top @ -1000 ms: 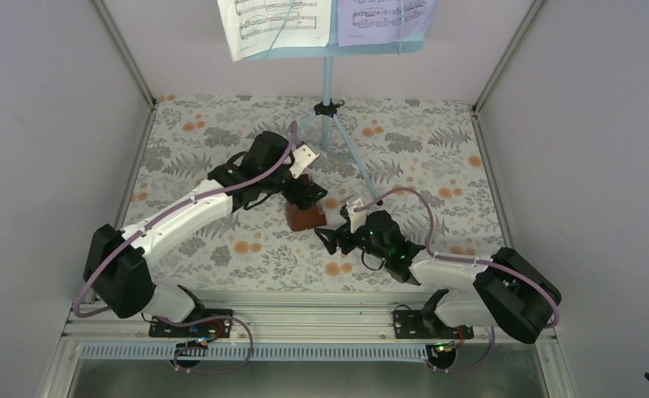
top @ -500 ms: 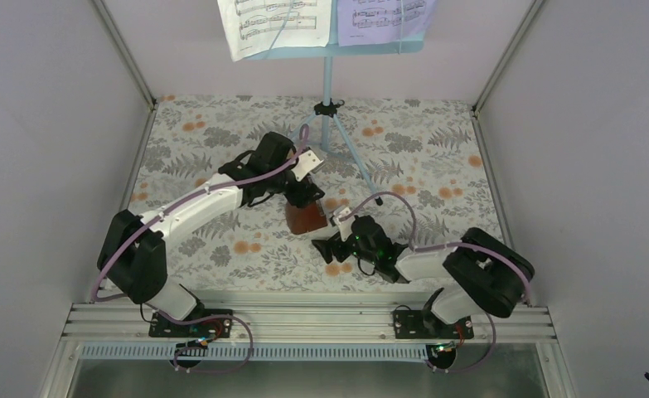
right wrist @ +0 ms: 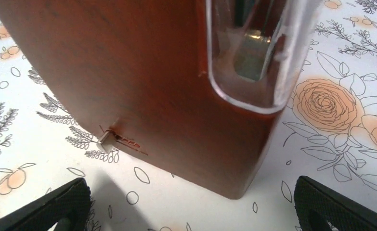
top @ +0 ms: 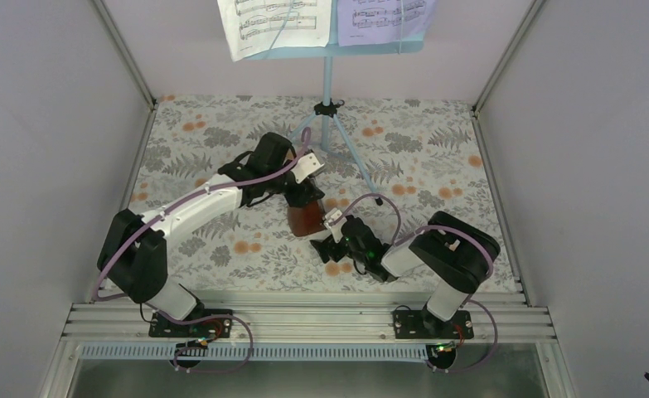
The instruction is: Pack up the instrument practice props
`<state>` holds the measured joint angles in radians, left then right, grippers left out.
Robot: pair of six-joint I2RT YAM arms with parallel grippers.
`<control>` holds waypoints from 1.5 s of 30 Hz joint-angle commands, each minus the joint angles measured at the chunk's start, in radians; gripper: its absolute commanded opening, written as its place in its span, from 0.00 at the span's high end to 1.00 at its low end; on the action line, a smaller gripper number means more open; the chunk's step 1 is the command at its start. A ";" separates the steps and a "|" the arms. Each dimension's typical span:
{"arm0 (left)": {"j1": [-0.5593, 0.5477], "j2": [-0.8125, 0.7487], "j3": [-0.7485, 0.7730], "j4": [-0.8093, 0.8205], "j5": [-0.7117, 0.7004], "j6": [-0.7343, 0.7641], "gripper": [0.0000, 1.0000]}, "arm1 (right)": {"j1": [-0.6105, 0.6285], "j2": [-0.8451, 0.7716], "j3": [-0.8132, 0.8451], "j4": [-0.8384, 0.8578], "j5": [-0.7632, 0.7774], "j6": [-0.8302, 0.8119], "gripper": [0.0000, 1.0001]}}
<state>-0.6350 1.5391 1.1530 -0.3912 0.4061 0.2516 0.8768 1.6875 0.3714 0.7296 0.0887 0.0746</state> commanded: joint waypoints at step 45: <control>-0.002 -0.023 -0.045 -0.004 0.002 0.024 0.23 | -0.031 -0.217 -0.102 0.162 0.163 0.049 0.03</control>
<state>-0.6270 1.5639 1.1397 -0.3332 0.4706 0.3004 0.8795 1.6318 0.3370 0.8749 0.2169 0.0349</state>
